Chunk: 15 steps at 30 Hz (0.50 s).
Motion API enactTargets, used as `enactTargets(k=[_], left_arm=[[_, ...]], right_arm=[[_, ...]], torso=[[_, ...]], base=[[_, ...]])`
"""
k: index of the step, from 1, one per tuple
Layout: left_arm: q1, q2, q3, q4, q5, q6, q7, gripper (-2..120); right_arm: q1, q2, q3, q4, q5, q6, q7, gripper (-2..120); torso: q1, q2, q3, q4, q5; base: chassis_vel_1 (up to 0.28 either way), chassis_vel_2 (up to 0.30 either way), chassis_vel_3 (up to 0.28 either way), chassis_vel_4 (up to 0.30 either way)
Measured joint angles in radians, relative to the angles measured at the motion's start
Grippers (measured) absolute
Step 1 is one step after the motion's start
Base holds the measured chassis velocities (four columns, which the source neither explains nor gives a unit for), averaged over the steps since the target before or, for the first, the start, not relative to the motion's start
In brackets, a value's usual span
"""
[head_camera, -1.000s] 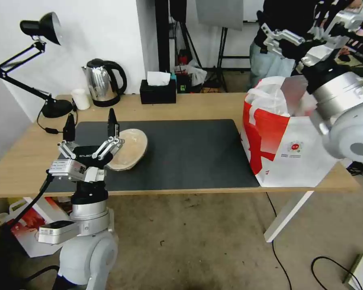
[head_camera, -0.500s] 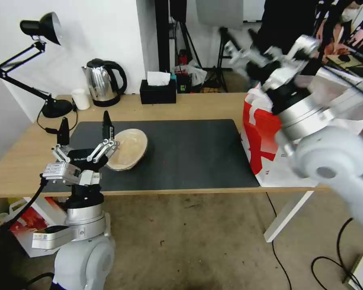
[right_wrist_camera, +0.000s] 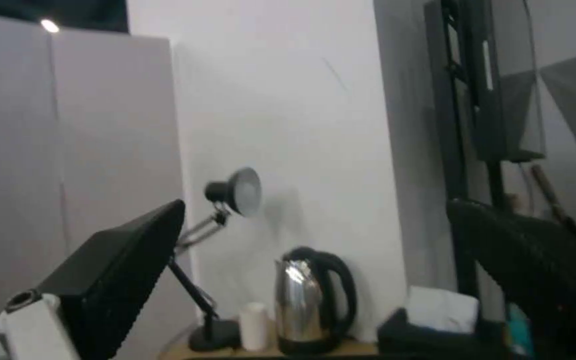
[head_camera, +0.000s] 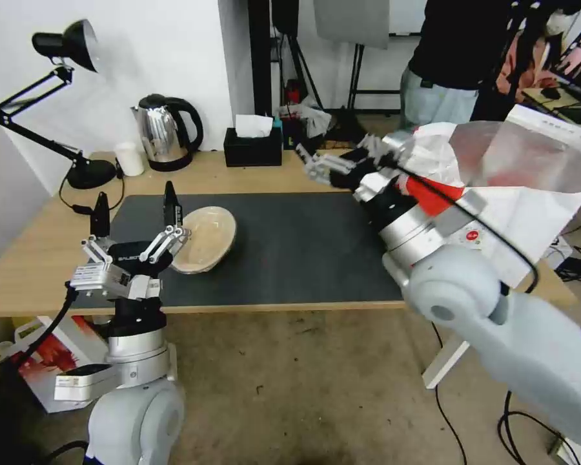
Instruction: Pick up the trash from the table and place it into the takeout bag.
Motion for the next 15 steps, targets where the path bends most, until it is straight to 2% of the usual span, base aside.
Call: enactTargets(k=[7, 15], left_arm=[[0.000, 0.020, -0.007, -0.005, -0.011, 0.041, -0.051, 100], [0.007, 0.079, -0.022, -0.054, -0.139, 0.156, -0.131, 100]], right_arm=[[-0.060, 0.023, 0.003, 0.000, -0.127, -0.041, 0.049, 100], [-0.130, 0.052, 0.042, 0.000, -0.192, -0.046, 0.080, 100]], torso=[[0.000, 0.000, 0.000, -0.0001, 0.0000], [0.000, 0.000, 0.000, -0.0002, -0.0001]], base=[[0.000, 0.000, 0.000, 0.000], [0.000, 0.000, 0.000, 0.000]])
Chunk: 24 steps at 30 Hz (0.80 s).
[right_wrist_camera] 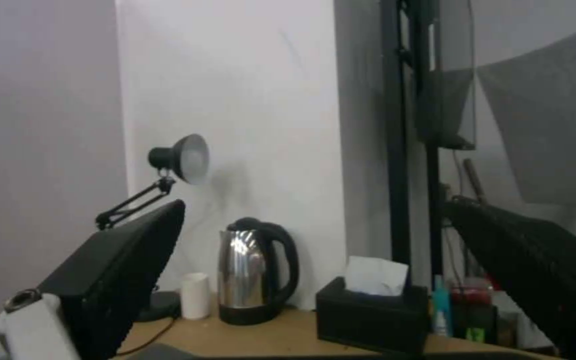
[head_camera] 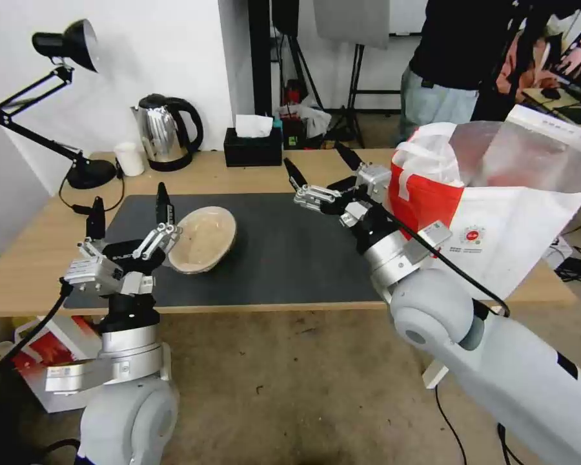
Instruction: Pick up the trash from the table and place it into the takeout bag.
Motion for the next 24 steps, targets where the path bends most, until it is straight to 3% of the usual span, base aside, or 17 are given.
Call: enactTargets(k=[3, 10, 18, 24], left_arm=[[0.009, 0.031, -0.018, -0.025, -0.068, 0.048, -0.025, 100], [0.010, 0.045, -0.037, -0.031, -0.082, 0.054, -0.026, 100], [0.005, 0.037, -0.028, -0.028, -0.083, 0.051, -0.020, 100], [0.004, 0.036, -0.027, -0.026, -0.085, 0.050, -0.018, 100]], right_arm=[[-0.026, 0.025, 0.032, 0.005, -0.057, 0.020, 0.014, 100], [-0.122, 0.095, 0.116, 0.031, -0.240, 0.115, 0.015, 100], [-0.338, 0.258, 0.248, 0.101, -0.478, 0.221, -0.031, 100], [-0.460, 0.341, 0.300, 0.154, -0.548, 0.284, -0.076, 100]], torso=[[0.000, 0.000, 0.000, 0.0002, 0.0000], [0.000, 0.000, 0.000, 0.0001, 0.0000], [0.000, 0.000, 0.000, 0.0001, 0.0001], [0.000, 0.000, 0.000, -0.0001, 0.0001]], base=[[0.000, 0.000, 0.000, 0.000], [0.000, 0.000, 0.000, 0.000], [0.000, 0.000, 0.000, 0.000], [0.000, 0.000, 0.000, 0.000]])
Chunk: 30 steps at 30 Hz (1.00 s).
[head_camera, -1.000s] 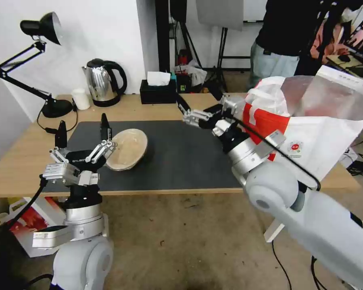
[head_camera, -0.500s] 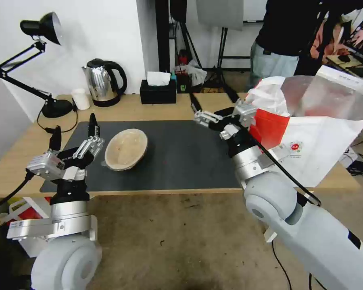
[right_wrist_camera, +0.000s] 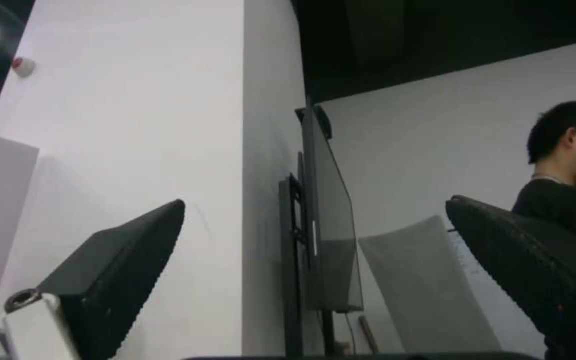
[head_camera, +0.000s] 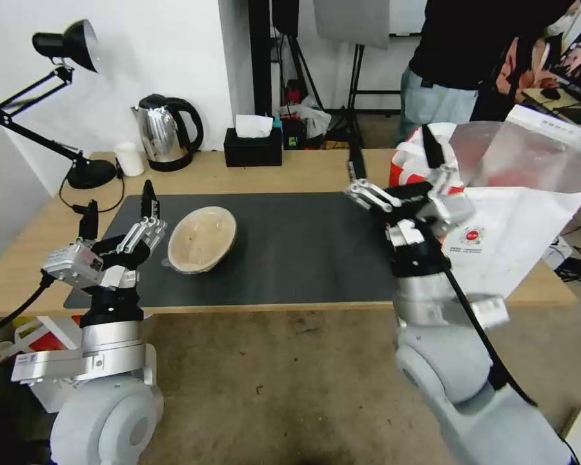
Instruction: Pick up the trash from the table and place it into the takeout bag.
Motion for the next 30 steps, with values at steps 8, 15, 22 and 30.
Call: enactTargets(k=[8, 15, 22, 30], left_arm=[[0.003, -0.001, -0.001, -0.002, 0.000, -0.002, 0.002, 100], [0.005, 0.002, -0.003, -0.006, -0.010, -0.002, 0.002, 100], [0.019, 0.005, -0.009, -0.030, -0.044, 0.062, -0.030, 100], [0.034, 0.093, -0.077, -0.080, -0.308, 0.258, -0.170, 100]], right_arm=[[-0.073, 0.052, 0.004, 0.022, -0.030, 0.053, -0.033, 100], [-0.111, 0.076, -0.008, 0.036, -0.042, 0.071, -0.049, 100], [-0.118, 0.075, -0.023, 0.034, -0.046, 0.082, -0.058, 100], [-0.126, 0.079, -0.058, 0.020, -0.049, 0.101, -0.082, 100]], torso=[[0.000, 0.000, 0.000, 0.0002, -0.0001], [0.000, 0.000, 0.000, 0.0002, -0.0001], [0.000, 0.000, 0.000, 0.0002, -0.0002], [0.000, 0.000, 0.000, 0.0001, -0.0002]], base=[[0.000, 0.000, 0.000, 0.000], [0.000, 0.000, 0.000, 0.000], [0.000, 0.000, 0.000, 0.000], [0.000, 0.000, 0.000, 0.000]])
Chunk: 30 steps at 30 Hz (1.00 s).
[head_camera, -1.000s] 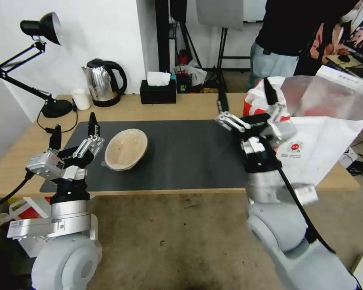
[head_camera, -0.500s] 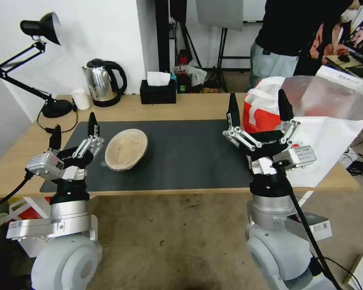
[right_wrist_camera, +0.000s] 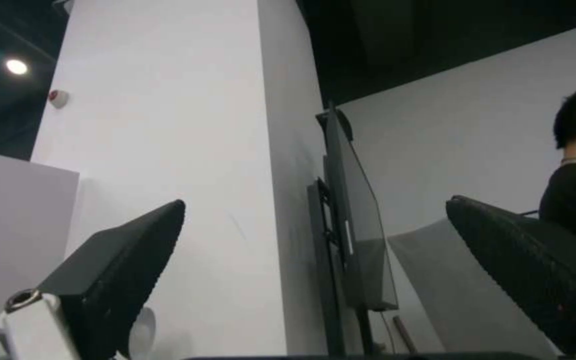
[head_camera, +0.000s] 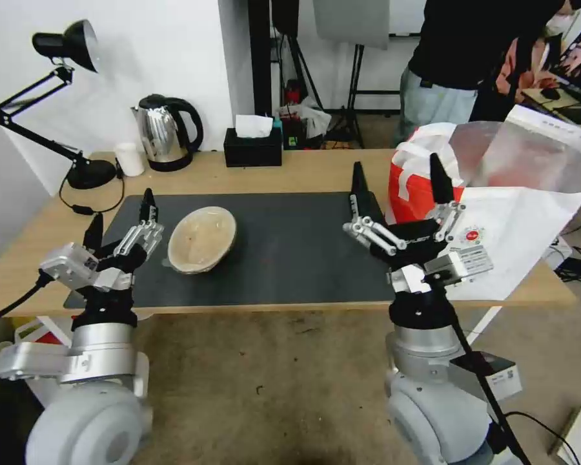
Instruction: Pick up the trash from the table and place it into the takeout bag.
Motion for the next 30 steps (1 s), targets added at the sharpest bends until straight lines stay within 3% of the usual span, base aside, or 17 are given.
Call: enactTargets(k=[5, 16, 20, 21, 25, 26, 30], left_arm=[[-0.001, 0.037, -0.035, -0.001, -0.076, 0.020, -0.020, 100], [-0.034, 0.052, -0.036, 0.000, -0.171, 0.060, -0.041, 100], [-0.062, 0.091, -0.079, 0.000, -0.334, 0.108, -0.075, 100], [-0.062, 0.091, -0.079, 0.000, -0.334, 0.108, -0.075, 100], [-0.095, 0.135, -0.149, 0.000, -0.532, 0.159, -0.109, 100], [-0.095, 0.135, -0.149, 0.000, -0.532, 0.159, -0.109, 100], [-0.145, 0.205, -0.248, 0.000, -0.799, 0.225, -0.177, 100]], right_arm=[[0.001, 0.011, -0.013, -0.009, 0.000, 0.008, -0.006, 100], [0.007, 0.015, -0.022, -0.015, -0.006, 0.010, -0.017, 100], [0.011, 0.015, -0.023, -0.018, -0.010, 0.012, -0.019, 100], [0.011, 0.015, -0.023, -0.018, -0.010, 0.012, -0.019, 100], [0.016, 0.014, -0.023, -0.021, -0.010, 0.013, -0.019, 100], [0.016, 0.014, -0.023, -0.021, -0.010, 0.013, -0.019, 100], [0.022, 0.008, -0.023, -0.025, -0.009, 0.013, -0.021, 100]], torso=[[0.000, 0.000, 0.000, 0.0001, 0.0000], [0.000, 0.000, 0.000, 0.0001, 0.0002], [0.000, 0.000, 0.000, 0.0001, 0.0001], [0.000, 0.000, 0.000, 0.0001, 0.0001], [0.000, 0.000, 0.000, 0.0001, 0.0001], [0.000, 0.000, 0.000, 0.0001, 0.0001], [0.000, 0.000, 0.000, 0.0001, 0.0000]], base=[[0.000, 0.000, 0.000, 0.000], [0.000, 0.000, 0.000, 0.000], [0.000, 0.000, 0.000, 0.000], [0.000, 0.000, 0.000, 0.000], [0.000, 0.000, 0.000, 0.000], [0.000, 0.000, 0.000, 0.000], [0.000, 0.000, 0.000, 0.000]])
